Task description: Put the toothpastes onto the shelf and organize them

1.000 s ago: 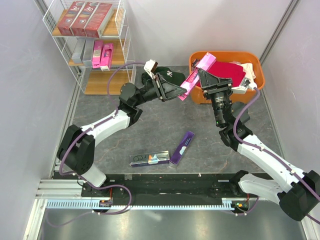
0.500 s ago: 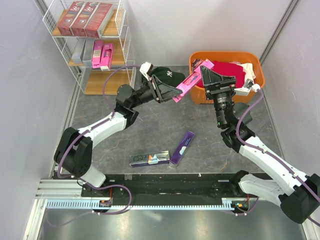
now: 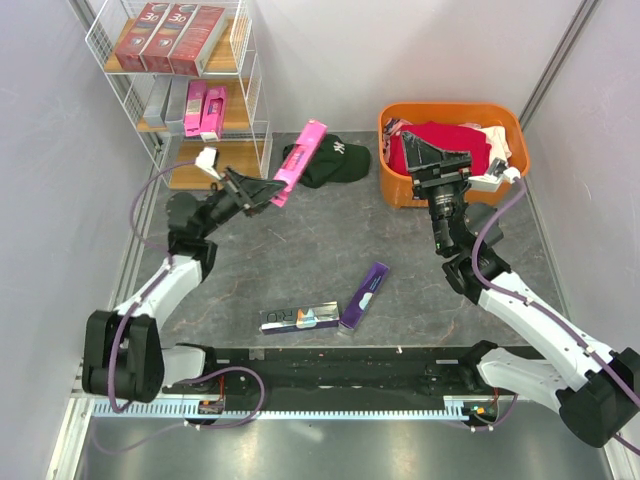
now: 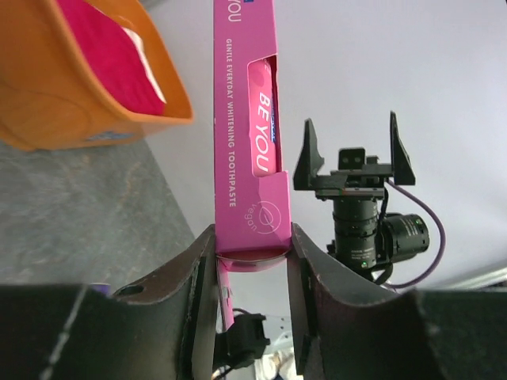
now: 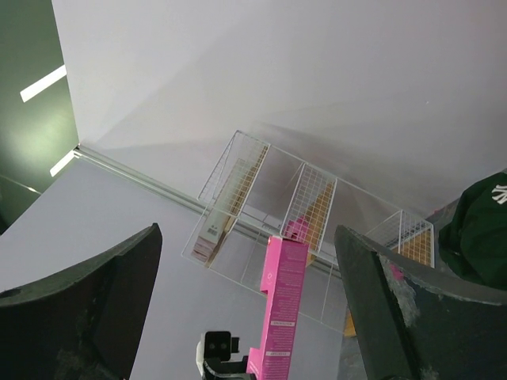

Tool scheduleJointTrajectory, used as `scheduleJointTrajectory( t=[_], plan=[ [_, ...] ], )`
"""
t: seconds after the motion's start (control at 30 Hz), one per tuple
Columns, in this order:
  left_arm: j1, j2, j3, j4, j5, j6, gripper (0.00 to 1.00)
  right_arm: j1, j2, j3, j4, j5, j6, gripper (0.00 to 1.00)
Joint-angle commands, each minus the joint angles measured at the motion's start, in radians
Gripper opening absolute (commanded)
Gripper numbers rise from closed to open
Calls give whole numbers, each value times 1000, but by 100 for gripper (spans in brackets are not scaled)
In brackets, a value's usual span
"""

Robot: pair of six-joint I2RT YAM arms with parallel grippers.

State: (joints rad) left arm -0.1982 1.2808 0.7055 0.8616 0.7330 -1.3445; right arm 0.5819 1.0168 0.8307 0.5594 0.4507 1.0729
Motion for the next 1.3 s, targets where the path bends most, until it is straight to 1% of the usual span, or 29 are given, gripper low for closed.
scheduleJointTrajectory(
  t=[0.0,0.07,0.1,0.13,0.2,0.23,0.3,0.33,0.43,0.6,0.77,0.87,1.07,1.27],
  plan=[
    [146,-113,-49,-58,81,64,11,-11,19,13,2,-7,-4,98],
    [239,-152,-66,-113,129,85,11,-16,26,15,-1,-17,2,98],
    [267,-162,-75,-124,144,87,11,-20,29,15,-7,-20,4,98],
    [320,-176,-78,-131,178,85,11,-25,32,16,-9,-23,4,98],
    [373,-187,-86,-148,212,84,11,-33,37,18,-15,-30,9,98],
    [425,-192,-87,-150,244,74,11,-34,42,19,-15,-35,10,98],
    [474,-198,-93,-151,273,64,11,-42,45,19,-19,-46,19,98],
    [518,-201,-93,-151,293,58,10,-43,52,19,-21,-49,22,98],
    [580,-199,-90,-167,318,57,10,-51,66,19,-21,-66,32,98],
    [605,-161,-61,-190,315,74,8,-62,78,18,-16,-92,47,98],
    [605,-109,-15,-190,269,76,5,-77,83,15,-16,-101,50,98],
    [605,-69,15,-210,227,70,2,-88,80,10,-16,-107,56,98],
    [591,15,98,-210,200,68,2,-108,80,5,-19,-129,64,98],
    [569,116,147,-199,186,65,2,-123,78,-4,-21,-147,75,98]
  ],
)
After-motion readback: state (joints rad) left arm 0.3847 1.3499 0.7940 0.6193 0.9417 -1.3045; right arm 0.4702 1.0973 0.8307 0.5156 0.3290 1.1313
